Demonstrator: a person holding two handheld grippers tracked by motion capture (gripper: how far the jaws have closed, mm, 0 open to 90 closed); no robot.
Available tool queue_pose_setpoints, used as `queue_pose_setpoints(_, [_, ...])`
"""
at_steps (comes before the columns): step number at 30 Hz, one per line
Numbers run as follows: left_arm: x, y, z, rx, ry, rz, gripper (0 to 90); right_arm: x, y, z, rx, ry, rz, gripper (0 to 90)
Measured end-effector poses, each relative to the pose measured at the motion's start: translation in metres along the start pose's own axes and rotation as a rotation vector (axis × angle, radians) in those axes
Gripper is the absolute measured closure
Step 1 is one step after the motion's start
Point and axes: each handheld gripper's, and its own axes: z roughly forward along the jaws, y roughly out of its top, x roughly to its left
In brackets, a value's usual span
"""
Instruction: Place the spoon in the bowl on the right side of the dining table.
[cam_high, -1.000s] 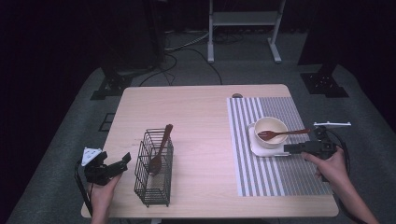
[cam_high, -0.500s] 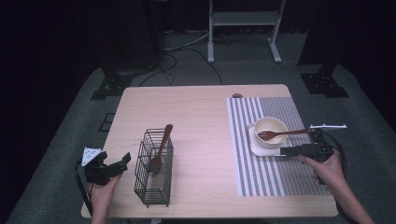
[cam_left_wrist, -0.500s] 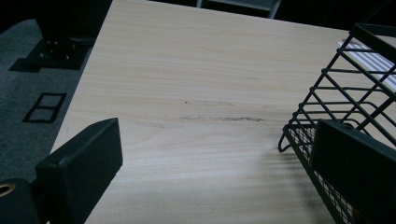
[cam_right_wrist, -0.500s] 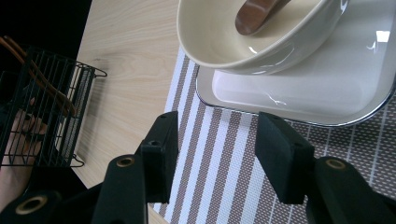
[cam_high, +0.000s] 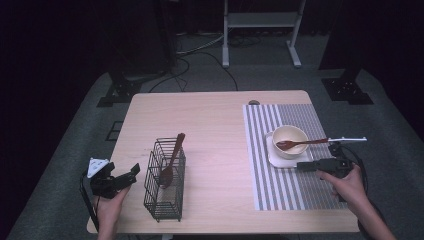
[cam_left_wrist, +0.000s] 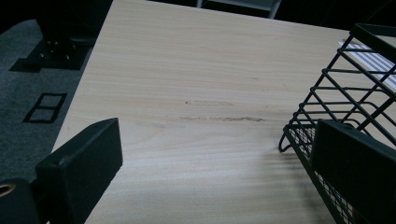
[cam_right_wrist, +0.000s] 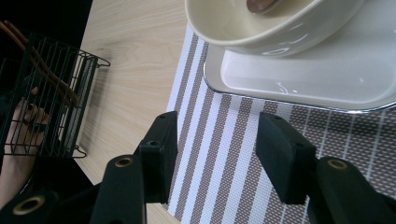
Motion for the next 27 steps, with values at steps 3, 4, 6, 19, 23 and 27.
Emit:
queue_pose_setpoints(3, [0.000, 0.000, 0.000, 0.000, 0.000, 0.001, 1.6, 0.001, -0.002, 0.002, 0.006, 0.006, -0.003, 47.2])
queue_pose_setpoints(4, [0.000, 0.000, 0.000, 0.000, 0.000, 0.001, 1.6, 0.001, -0.003, 0.004, 0.008, 0.007, -0.004, 47.0])
queue_pose_setpoints(6, [0.000, 0.000, 0.000, 0.000, 0.000, 0.001, 1.6, 0.002, -0.005, 0.005, 0.012, 0.009, -0.007, 46.6])
queue_pose_setpoints(19, [0.000, 0.000, 0.000, 0.001, 0.001, 0.000, 1.6, 0.003, -0.014, 0.014, 0.022, 0.033, -0.012, 45.5])
queue_pose_setpoints(23, [0.000, 0.000, 0.000, 0.002, 0.000, -0.001, 1.7, 0.005, -0.019, 0.016, 0.025, 0.041, -0.013, 43.9])
queue_pose_setpoints(27, [0.000, 0.000, 0.000, 0.001, 0.000, 0.000, 1.7, 0.008, -0.022, 0.016, 0.022, 0.044, -0.022, 42.5])
